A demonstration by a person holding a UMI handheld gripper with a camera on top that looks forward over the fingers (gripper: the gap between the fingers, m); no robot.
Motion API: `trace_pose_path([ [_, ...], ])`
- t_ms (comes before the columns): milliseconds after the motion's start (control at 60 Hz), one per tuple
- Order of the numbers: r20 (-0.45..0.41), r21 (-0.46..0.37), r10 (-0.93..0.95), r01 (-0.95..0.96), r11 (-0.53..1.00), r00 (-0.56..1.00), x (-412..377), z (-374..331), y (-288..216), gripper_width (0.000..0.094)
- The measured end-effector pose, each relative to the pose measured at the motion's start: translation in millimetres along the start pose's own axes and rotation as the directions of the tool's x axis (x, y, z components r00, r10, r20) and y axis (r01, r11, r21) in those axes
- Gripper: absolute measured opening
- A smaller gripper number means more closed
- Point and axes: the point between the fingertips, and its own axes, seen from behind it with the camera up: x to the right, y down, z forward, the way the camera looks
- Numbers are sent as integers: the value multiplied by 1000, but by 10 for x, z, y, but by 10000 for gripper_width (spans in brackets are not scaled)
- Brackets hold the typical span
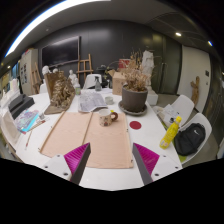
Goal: Pour water
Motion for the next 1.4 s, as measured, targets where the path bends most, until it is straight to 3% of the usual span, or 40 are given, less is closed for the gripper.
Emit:
trace_pose_path([
  [433, -138, 40, 51, -46, 998, 989, 2819, 984, 652, 860],
  [767, -54, 129, 62, -54, 990, 997, 3336, 2110, 538, 844],
  [883, -47, 124, 64, -57, 991, 997, 3385, 2437, 547, 679],
  [967, -53, 135, 74, -67, 989, 996, 3333, 2499, 579, 472],
  [1133, -74, 166, 69, -56, 984, 995, 3367, 2481, 541, 360],
  [1217, -99, 164, 53, -36, 986, 994, 3392, 2469, 502, 252],
  [1400, -166, 164, 12, 16, 986, 986, 3400, 2436, 190, 252],
])
